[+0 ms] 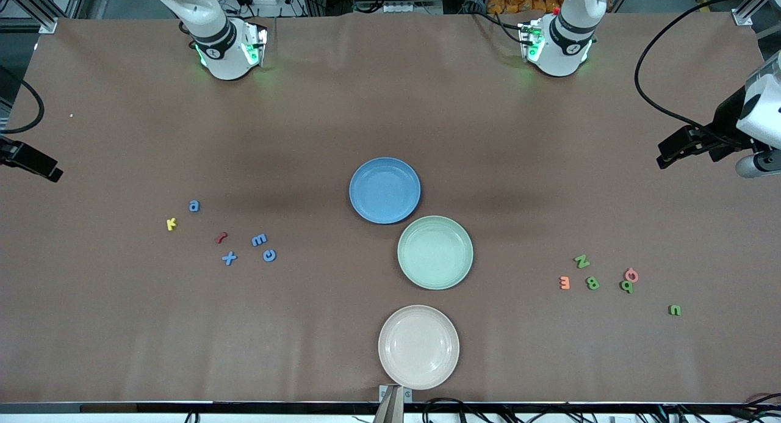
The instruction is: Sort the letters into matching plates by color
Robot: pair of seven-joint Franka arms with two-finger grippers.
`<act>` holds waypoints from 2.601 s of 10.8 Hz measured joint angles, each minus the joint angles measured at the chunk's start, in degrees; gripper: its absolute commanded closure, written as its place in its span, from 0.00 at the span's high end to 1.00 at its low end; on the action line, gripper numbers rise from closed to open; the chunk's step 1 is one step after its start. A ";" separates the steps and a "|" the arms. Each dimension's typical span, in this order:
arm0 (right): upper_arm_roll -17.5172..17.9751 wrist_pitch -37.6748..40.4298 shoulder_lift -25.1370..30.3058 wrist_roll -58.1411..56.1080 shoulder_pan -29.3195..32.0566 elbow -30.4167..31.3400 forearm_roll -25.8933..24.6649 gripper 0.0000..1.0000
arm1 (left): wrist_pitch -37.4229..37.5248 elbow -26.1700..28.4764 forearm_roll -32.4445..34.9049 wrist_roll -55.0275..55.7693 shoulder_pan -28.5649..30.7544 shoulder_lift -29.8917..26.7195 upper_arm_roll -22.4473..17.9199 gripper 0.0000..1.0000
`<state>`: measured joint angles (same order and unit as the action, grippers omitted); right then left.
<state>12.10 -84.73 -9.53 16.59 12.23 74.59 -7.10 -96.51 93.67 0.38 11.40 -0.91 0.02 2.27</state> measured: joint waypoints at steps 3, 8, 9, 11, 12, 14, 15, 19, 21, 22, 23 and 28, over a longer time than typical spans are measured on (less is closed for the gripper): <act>0.37 -1.19 0.01 0.00 -0.11 -0.07 1.91 1.00 | 0.00 0.00 0.00 0.00 0.00 0.00 0.01 1.00; 3.00 -3.32 0.28 -0.32 -0.22 -0.21 1.98 1.00 | 0.00 0.00 0.00 0.00 0.00 0.01 0.03 1.00; 3.11 -3.84 0.28 -1.69 -0.22 -0.21 2.08 1.00 | 0.00 0.00 0.00 -0.01 -0.01 0.01 0.03 1.00; 3.11 -4.13 0.28 -6.38 0.08 -0.21 2.97 1.00 | 0.00 0.04 0.00 -0.03 0.00 0.03 0.03 1.00; 3.06 -4.13 0.28 -8.31 0.31 -0.21 3.40 1.00 | 0.06 0.07 0.00 -0.03 0.09 0.04 0.02 1.00; 3.13 -4.13 0.47 -9.62 0.28 0.02 3.63 1.00 | 0.21 0.80 -1.25 -0.03 2.03 0.13 -0.02 1.00; 3.26 -4.12 0.59 -10.66 0.23 0.19 3.66 1.00 | -0.11 2.02 -1.87 -0.15 3.20 0.43 -0.09 1.00; 3.30 -4.07 0.68 -13.45 0.23 1.21 3.72 1.00 | -11.15 12.82 -1.71 -0.31 3.80 3.12 0.11 1.00; 3.30 -4.13 0.71 -14.16 0.21 1.70 3.74 1.00 | -15.25 14.51 1.26 -0.32 3.94 6.42 0.10 1.00; 3.30 -4.17 0.73 -14.22 0.27 1.73 3.74 1.00 | -17.23 14.22 3.35 -0.32 4.19 9.13 0.01 1.00; 3.27 -4.53 0.74 -14.38 0.36 1.80 3.75 1.00 | -18.60 12.89 5.25 -0.32 4.70 12.67 -0.12 1.00; 3.29 -4.94 0.87 -14.70 0.34 1.99 4.10 1.00 | -20.89 -0.07 8.90 -0.68 7.24 29.82 -0.27 1.00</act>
<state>15.39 -89.67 -8.67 1.88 12.57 76.58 -3.00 -117.40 93.60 9.29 10.71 6.33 29.84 1.99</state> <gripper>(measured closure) 0.000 0.000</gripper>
